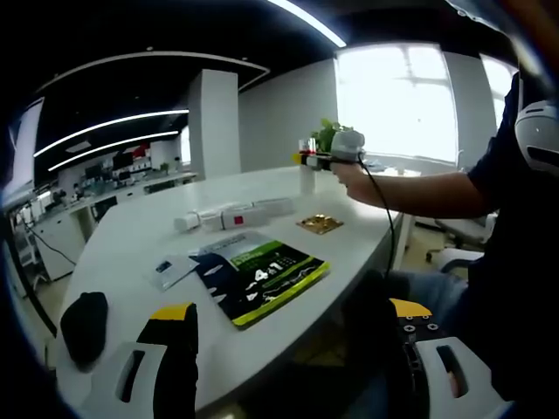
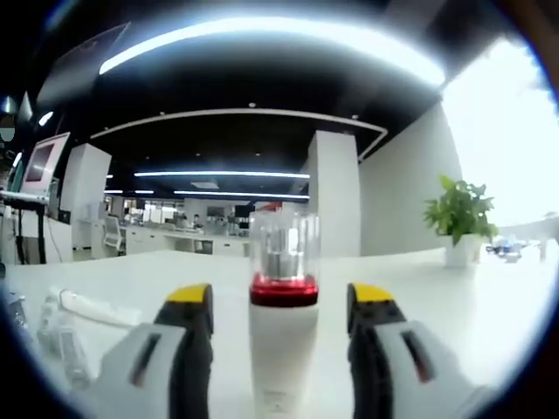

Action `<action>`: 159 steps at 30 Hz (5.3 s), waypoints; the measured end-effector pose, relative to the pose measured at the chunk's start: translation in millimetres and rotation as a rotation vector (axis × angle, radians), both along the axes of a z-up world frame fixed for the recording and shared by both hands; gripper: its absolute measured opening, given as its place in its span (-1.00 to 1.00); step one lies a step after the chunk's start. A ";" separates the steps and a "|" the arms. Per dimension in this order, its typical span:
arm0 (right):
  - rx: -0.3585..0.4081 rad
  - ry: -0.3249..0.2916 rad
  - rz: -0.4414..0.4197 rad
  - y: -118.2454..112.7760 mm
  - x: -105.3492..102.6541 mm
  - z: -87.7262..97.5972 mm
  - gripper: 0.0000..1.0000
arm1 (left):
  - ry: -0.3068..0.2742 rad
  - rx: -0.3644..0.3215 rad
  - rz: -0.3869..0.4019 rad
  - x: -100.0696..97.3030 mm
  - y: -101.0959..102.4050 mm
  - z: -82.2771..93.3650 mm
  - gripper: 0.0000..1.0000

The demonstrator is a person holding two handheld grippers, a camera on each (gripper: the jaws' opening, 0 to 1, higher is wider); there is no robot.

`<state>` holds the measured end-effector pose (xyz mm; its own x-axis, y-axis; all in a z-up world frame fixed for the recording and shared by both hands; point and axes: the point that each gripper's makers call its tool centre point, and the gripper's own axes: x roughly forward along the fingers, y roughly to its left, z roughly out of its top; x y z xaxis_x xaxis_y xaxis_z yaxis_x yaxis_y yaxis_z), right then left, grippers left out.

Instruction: Arrange the skincare products in the storage area until every visible bottle or jar stands upright without overlapping.

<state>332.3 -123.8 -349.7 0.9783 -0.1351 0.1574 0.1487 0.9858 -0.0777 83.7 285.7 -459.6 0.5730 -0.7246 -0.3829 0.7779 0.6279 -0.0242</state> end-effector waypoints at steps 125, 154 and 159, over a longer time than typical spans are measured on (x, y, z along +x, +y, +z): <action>-0.406 -0.022 0.488 137.0 -44.0 56.3 0.63 | 0.003 -0.003 -0.011 -7.9 -18.5 -5.0 0.79; -0.425 0.107 0.630 184.6 -35.8 13.5 0.59 | -0.003 -0.009 -0.005 -8.6 -13.4 -3.0 0.78; -0.419 0.126 0.658 192.2 -26.0 10.1 0.63 | -0.001 -0.012 -0.002 -7.4 -11.6 -3.2 0.79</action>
